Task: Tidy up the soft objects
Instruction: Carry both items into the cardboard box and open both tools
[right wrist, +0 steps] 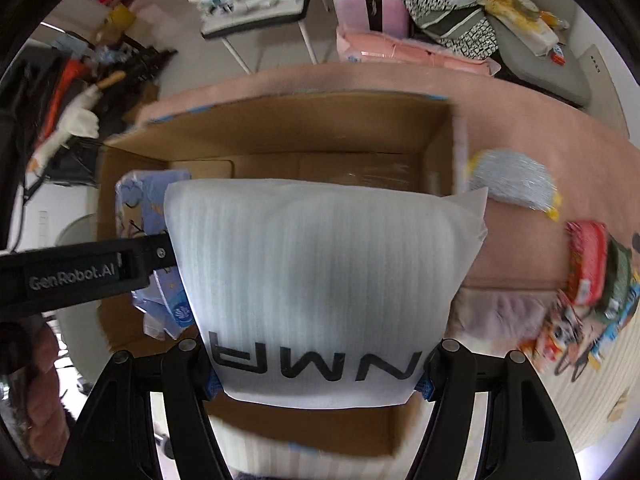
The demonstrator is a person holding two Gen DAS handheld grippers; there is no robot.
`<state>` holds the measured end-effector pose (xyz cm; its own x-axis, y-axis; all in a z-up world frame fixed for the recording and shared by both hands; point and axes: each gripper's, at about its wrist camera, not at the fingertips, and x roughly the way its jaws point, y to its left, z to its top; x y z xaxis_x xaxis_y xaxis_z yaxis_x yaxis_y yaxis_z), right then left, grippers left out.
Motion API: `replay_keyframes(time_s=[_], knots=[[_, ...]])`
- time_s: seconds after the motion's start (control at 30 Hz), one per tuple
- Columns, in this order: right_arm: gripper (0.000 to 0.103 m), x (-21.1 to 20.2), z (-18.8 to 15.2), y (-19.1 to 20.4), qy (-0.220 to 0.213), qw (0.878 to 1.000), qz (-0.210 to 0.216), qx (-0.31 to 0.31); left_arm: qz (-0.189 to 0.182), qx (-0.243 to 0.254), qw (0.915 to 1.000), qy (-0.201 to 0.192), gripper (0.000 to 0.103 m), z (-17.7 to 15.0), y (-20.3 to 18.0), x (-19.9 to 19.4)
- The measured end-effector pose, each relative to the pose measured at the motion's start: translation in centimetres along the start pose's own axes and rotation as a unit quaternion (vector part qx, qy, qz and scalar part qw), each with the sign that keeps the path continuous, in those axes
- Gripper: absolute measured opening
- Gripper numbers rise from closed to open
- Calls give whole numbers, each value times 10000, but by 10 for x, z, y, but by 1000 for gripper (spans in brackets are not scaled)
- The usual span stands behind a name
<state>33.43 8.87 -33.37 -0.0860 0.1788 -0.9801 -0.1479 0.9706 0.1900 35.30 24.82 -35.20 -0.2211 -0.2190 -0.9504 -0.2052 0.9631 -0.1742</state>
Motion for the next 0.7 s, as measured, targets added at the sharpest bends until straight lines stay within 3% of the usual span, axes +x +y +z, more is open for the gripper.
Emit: replay_keyframes(time_s=[0.17,0.37,0.47,0.57,0.7], knots=[[71,51,24,10,267,9993,-245,41,-66,95,9992,384,50,20,9,34],[73,77,39,12,431,9984,-349,110,-104,233,9978,612,54,33,2,56],[78,85,45,9,504,9981,-335,88,-69,252,9976,636,69,35,-2,56],[94,84,46,9,553,9979,-325,70,9,289,9987,423,91,33,-3,46],[102,68,43,9,409,9983,-422,13,246,312,9991,145,97,25,-8,27]])
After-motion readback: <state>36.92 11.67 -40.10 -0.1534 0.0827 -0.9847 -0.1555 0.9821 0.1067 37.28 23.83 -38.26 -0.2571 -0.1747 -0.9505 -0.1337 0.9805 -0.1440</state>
